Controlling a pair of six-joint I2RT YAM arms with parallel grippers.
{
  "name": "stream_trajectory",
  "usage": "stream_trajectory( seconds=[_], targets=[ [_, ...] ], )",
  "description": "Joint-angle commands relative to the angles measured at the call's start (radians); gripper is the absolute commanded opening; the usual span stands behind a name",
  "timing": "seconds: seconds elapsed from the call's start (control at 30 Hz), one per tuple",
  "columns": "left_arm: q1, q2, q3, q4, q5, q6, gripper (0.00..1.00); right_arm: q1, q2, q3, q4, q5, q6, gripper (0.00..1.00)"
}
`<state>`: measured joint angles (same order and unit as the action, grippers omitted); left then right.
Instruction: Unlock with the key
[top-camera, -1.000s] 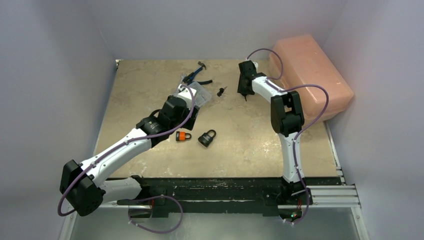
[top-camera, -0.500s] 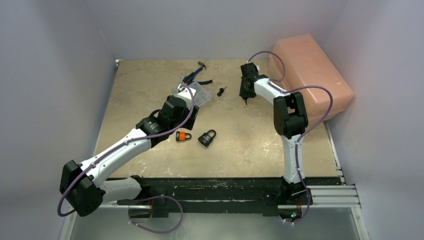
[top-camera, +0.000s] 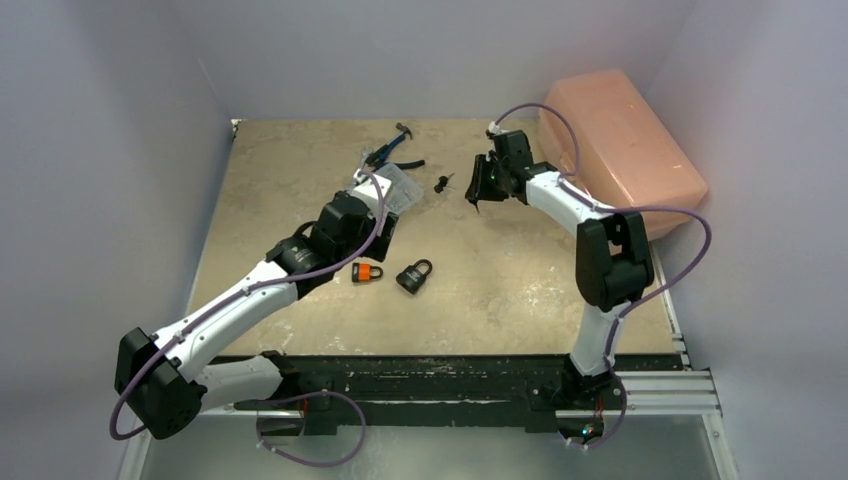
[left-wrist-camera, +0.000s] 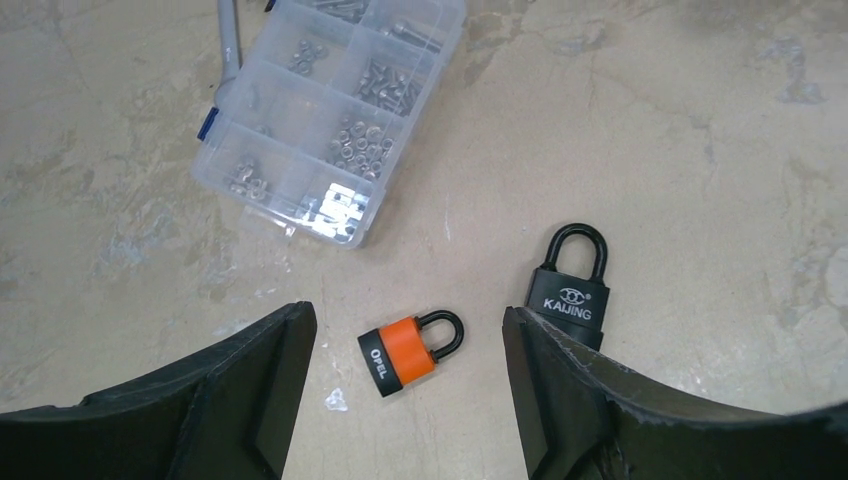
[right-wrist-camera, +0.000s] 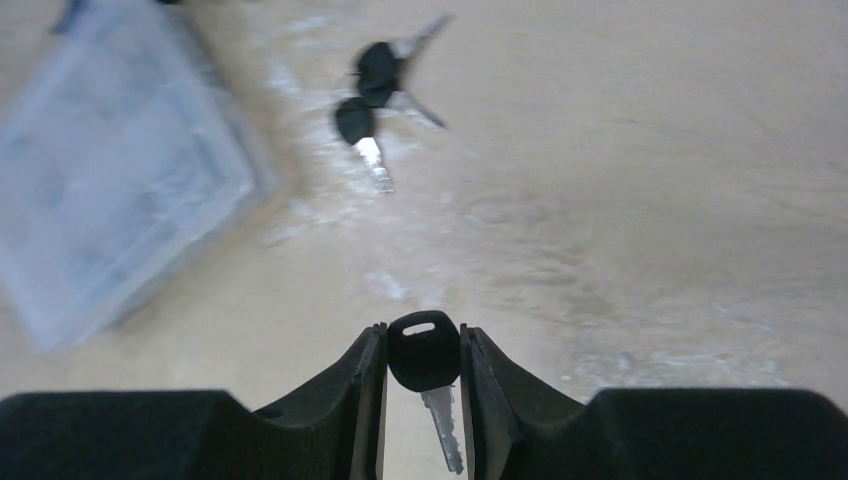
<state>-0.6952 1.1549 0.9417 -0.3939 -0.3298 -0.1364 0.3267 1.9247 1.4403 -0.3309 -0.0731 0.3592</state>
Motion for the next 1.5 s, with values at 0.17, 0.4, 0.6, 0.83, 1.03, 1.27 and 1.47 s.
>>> stream_trajectory(
  seconds=[0.17, 0.4, 0.6, 0.83, 1.03, 1.27, 1.47],
  targets=[
    [0.0, -0.178, -0.108, 0.219, 0.253, 0.079, 0.69, 0.005, -0.18, -0.096, 0.074, -0.43, -0.002, 0.18],
    [0.001, -0.32, -0.336, 0.518, 0.415, 0.245, 0.69, 0.005, -0.266, -0.173, 0.123, -0.639, 0.06, 0.19],
    [0.001, -0.334, -0.394, 0.574, 0.567, 0.585, 0.65, 0.009, -0.344, -0.295, 0.275, -0.837, 0.178, 0.2],
    [0.001, -0.347, -0.385, 0.557, 0.741, 0.805, 0.65, 0.038, -0.442, -0.385, 0.385, -0.963, 0.232, 0.22],
    [0.001, -0.285, -0.336, 0.55, 0.873, 0.889, 0.65, 0.106, -0.491, -0.442, 0.496, -1.032, 0.302, 0.23],
    [0.001, -0.302, -0.328, 0.63, 0.975, 0.862, 0.64, 0.175, -0.524, -0.473, 0.55, -1.053, 0.325, 0.24],
    [-0.001, -0.338, -0.328, 0.625, 1.007, 0.855, 0.57, 0.2, -0.531, -0.475, 0.571, -1.067, 0.333, 0.25]
  ],
)
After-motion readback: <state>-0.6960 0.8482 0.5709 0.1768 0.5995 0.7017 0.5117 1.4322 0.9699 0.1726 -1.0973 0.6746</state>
